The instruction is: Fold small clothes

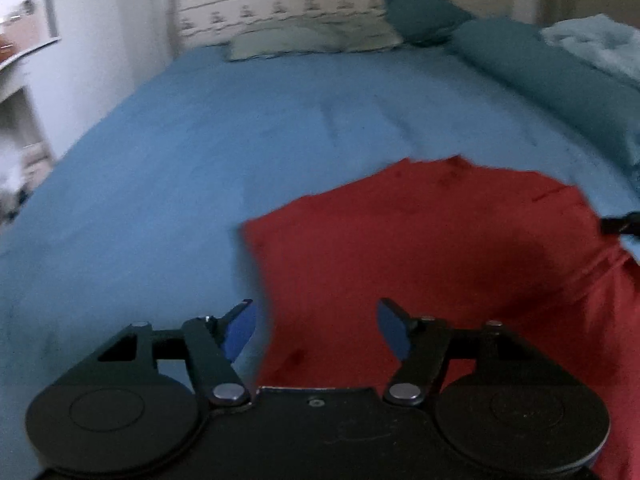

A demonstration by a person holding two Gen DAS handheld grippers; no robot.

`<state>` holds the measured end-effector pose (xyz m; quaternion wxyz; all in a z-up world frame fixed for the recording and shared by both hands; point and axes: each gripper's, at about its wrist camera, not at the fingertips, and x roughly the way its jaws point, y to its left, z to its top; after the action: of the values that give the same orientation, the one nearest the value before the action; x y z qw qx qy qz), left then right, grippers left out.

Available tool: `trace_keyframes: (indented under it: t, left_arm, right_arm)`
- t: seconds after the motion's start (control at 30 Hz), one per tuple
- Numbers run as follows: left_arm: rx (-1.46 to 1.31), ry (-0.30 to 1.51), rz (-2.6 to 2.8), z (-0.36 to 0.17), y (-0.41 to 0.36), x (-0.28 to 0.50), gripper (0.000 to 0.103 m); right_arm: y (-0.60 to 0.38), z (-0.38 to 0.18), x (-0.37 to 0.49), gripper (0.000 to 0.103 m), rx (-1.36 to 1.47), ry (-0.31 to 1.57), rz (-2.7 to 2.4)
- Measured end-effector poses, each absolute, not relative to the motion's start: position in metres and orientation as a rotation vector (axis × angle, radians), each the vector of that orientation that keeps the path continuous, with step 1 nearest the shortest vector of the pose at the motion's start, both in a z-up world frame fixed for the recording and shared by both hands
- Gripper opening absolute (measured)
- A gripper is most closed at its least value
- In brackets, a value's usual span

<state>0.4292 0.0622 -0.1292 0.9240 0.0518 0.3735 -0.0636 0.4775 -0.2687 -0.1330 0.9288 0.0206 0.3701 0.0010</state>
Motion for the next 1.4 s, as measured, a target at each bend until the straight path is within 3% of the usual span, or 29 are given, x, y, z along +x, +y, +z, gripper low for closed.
trace_keyframes:
  t: [0.23, 0.4, 0.7, 0.97, 1.13, 1.4]
  left_arm:
    - [0.049, 0.898, -0.109, -0.183, 0.050, 0.461, 0.073]
    - [0.015, 0.860, -0.096, -0.179, 0.053, 0.451, 0.072]
    - [0.005, 0.754, -0.037, -0.103, 0.071, 0.374, 0.073]
    - [-0.009, 0.842, -0.030, -0.082, 0.084, 0.257, 0.073]
    - [-0.007, 0.953, -0.017, -0.110, 0.086, 0.196, 0.072]
    - [-0.035, 1.075, -0.054, -0.159, 0.084, 0.158, 0.055]
  right_arm:
    - [-0.275, -0.184, 0.497, 0.098, 0.109, 0.870, -0.064]
    - [-0.286, -0.187, 0.493, 0.098, 0.130, 0.832, -0.022]
    - [-0.317, -0.107, 0.431, 0.098, 0.120, 0.700, 0.046]
    - [-0.337, -0.055, 0.318, 0.098, 0.064, 0.734, 0.071]
    - [-0.334, -0.080, 0.256, 0.096, 0.059, 0.864, 0.059]
    - [-0.323, -0.139, 0.189, 0.084, 0.057, 1.032, -0.018]
